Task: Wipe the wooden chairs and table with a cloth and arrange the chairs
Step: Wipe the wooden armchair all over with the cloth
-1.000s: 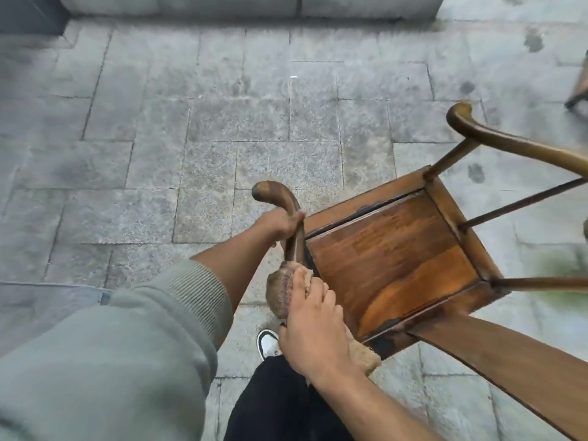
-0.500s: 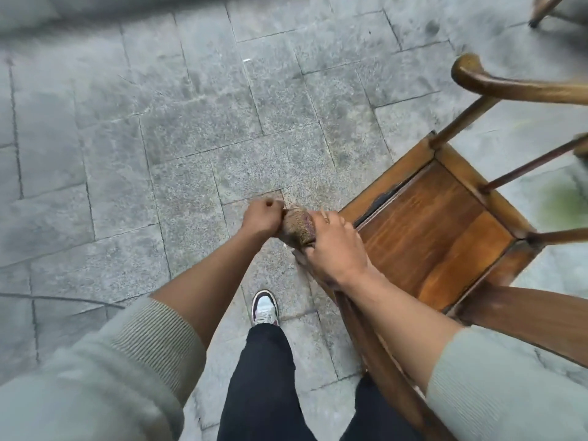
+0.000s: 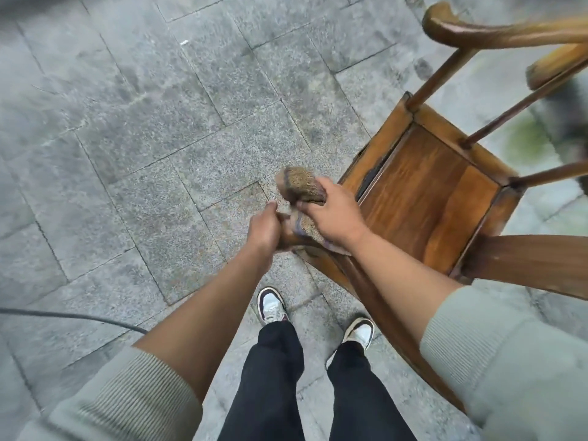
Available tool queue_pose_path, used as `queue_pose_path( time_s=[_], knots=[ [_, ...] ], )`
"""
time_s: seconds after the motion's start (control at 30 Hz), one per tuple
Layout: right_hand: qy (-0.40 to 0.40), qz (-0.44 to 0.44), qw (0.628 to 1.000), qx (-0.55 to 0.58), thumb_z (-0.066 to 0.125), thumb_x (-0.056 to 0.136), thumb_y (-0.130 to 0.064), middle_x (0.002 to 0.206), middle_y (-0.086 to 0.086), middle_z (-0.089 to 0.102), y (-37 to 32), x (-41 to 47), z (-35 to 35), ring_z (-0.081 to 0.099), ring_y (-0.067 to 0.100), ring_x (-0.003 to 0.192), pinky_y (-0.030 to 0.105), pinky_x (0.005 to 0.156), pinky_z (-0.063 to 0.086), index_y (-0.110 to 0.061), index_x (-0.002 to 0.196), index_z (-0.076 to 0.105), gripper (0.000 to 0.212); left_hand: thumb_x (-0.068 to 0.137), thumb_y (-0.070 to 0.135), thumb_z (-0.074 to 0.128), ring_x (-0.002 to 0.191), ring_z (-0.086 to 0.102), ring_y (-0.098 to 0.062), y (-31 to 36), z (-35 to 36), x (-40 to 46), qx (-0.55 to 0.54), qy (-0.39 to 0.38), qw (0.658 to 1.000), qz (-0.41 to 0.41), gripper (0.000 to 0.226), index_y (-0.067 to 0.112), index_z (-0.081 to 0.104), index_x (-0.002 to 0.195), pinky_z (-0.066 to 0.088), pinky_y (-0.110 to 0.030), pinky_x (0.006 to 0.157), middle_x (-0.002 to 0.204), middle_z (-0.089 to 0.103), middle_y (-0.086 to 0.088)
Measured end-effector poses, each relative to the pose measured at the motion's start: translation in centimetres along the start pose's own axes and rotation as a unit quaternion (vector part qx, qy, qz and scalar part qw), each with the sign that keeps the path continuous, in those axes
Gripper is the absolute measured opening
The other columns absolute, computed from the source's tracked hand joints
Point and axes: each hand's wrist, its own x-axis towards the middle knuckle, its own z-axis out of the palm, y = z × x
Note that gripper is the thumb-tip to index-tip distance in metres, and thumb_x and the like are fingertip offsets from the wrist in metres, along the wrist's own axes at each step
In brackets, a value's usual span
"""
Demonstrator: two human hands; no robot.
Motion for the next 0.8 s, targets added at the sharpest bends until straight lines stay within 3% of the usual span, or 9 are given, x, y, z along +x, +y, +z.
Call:
queue_pose_path(
  time_s=[0.03, 0.1, 0.17, 0.27, 0.33, 0.47, 0.53, 0.7, 0.8],
  knots=[
    [0.016, 0.033, 0.999, 0.031, 0.079, 0.089, -0.031, 0.121, -0.003, 0.070, 0.5, -0.5, -0.7, 0.063, 0.017, 0.111, 0.025, 0.089, 0.045, -0.023, 0.131, 0.064, 0.046, 0.101, 0.041, 0.037, 0.083, 0.069, -0.033, 0.2, 0.7, 0.0, 0.133, 0.037, 0.989, 0.057, 0.041, 0.015, 0.064, 0.084, 0.055, -0.041, 0.073, 0.088, 0.071, -0.012],
    [-0.009, 0.072, 0.997, 0.041, 0.076, 0.092, -0.034, 0.122, -0.002, 0.068, 1.6, -2.4, -2.0, 0.062, 0.017, 0.112, 0.023, 0.086, 0.041, -0.022, 0.131, 0.062, 0.043, 0.100, 0.043, 0.034, 0.068, 0.059, -0.021, 0.1, 1.6, -0.4, 0.355, 0.080, 0.917, 0.163, 0.045, 0.016, 0.057, 0.071, 0.038, -0.032, 0.057, 0.077, 0.065, -0.007],
    [-0.054, 0.082, 0.995, 0.004, 0.071, 0.093, -0.045, 0.119, -0.002, 0.060, 3.0, -5.8, -3.2, 0.059, 0.016, 0.108, 0.026, 0.085, 0.039, -0.026, 0.128, 0.059, 0.042, 0.099, 0.049, 0.029, 0.058, 0.053, -0.015, -0.2, 2.2, -0.7, 0.446, 0.096, 0.868, 0.196, 0.052, 0.017, 0.056, 0.069, 0.032, -0.028, 0.051, 0.068, 0.061, -0.003],
    [-0.056, 0.088, 0.994, -0.040, 0.065, 0.092, -0.056, 0.107, -0.007, 0.050, 4.1, -8.9, -3.7, 0.054, 0.007, 0.093, 0.029, 0.080, 0.038, -0.032, 0.122, 0.053, 0.039, 0.097, 0.052, 0.025, 0.055, 0.055, -0.015, -0.5, 2.5, -0.5, 0.472, 0.106, 0.849, 0.211, 0.055, 0.019, 0.057, 0.067, 0.033, -0.025, 0.049, 0.061, 0.059, 0.001],
    [-0.023, 0.088, 0.996, -0.014, 0.062, 0.095, -0.053, 0.104, -0.008, 0.054, 4.0, -8.5, -3.1, 0.055, 0.005, 0.091, 0.030, 0.080, 0.040, -0.031, 0.114, 0.057, 0.030, 0.096, 0.051, 0.025, 0.056, 0.057, -0.017, -0.5, 2.4, 0.0, 0.484, 0.106, 0.841, 0.218, 0.055, 0.019, 0.058, 0.066, 0.033, -0.025, 0.050, 0.060, 0.059, 0.000],
    [-0.013, 0.157, 0.966, 0.205, 0.066, 0.100, -0.038, 0.111, -0.005, 0.073, 4.7, -5.0, -1.8, 0.068, 0.016, 0.106, 0.027, 0.090, 0.051, -0.023, 0.116, 0.066, 0.022, 0.095, 0.049, 0.028, 0.062, 0.059, -0.021, 0.1, 2.0, 0.9, 0.524, 0.082, 0.822, 0.209, 0.051, 0.017, 0.061, 0.074, 0.038, -0.028, 0.055, 0.070, 0.063, -0.004],
    [-0.013, 0.195, 0.947, 0.253, 0.065, 0.101, -0.036, 0.117, 0.001, 0.074, 6.2, -3.2, -0.9, 0.068, 0.023, 0.112, 0.033, 0.100, 0.050, -0.016, 0.123, 0.067, 0.030, 0.094, 0.049, 0.031, 0.063, 0.059, -0.021, 0.5, 2.1, 0.9, 0.533, 0.065, 0.820, 0.197, 0.048, 0.017, 0.062, 0.075, 0.040, -0.029, 0.057, 0.071, 0.064, -0.005],
    [-0.064, 0.243, 0.953, 0.168, 0.063, 0.101, -0.037, 0.127, 0.009, 0.068, 12.8, -1.0, 0.6, 0.063, 0.030, 0.119, 0.042, 0.106, 0.048, -0.012, 0.131, 0.060, 0.039, 0.086, 0.048, 0.047, 0.065, 0.057, -0.016, 2.0, 4.1, 0.9, 0.584, 0.027, 0.800, 0.134, 0.037, 0.017, 0.064, 0.075, 0.033, -0.027, 0.055, 0.070, 0.062, -0.001],
    [-0.055, 0.219, 0.967, 0.117, 0.066, 0.099, -0.038, 0.124, 0.007, 0.068, 17.0, 0.2, -0.1, 0.063, 0.027, 0.115, 0.039, 0.099, 0.051, -0.015, 0.125, 0.061, 0.035, 0.085, 0.040, 0.059, 0.071, 0.055, -0.013, 3.6, 5.5, 2.1, 0.591, 0.029, 0.796, 0.130, 0.023, 0.019, 0.063, 0.095, 0.037, -0.030, 0.061, 0.077, 0.059, 0.002]
  ],
)
